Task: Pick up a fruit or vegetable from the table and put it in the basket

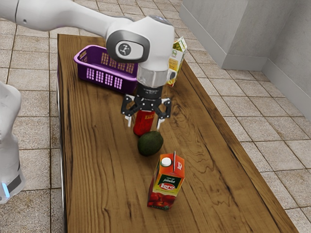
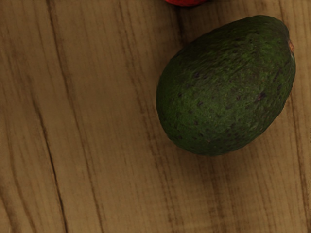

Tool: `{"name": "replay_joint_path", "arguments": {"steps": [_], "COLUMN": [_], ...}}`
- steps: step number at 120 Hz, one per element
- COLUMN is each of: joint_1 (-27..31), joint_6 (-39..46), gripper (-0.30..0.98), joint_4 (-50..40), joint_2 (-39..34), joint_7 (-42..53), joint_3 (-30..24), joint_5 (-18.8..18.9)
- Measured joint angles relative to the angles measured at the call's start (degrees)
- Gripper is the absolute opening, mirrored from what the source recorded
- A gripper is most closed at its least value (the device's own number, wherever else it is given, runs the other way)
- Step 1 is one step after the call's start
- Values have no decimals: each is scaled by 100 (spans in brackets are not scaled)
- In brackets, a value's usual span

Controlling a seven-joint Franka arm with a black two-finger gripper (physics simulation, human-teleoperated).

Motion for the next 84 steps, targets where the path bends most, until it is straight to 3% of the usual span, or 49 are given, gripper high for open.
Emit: {"name": "replay_joint_path", "arguments": {"steps": [59,84], "joint_1": [3,306], "joint_6": [-33,-43], "gripper": [69,69], "joint_4": [-204,-234], "joint_2": [26,9], "joint_7": [-1068,-1308], "joint_3": [-1,7], "joint_5": [68,64]}}
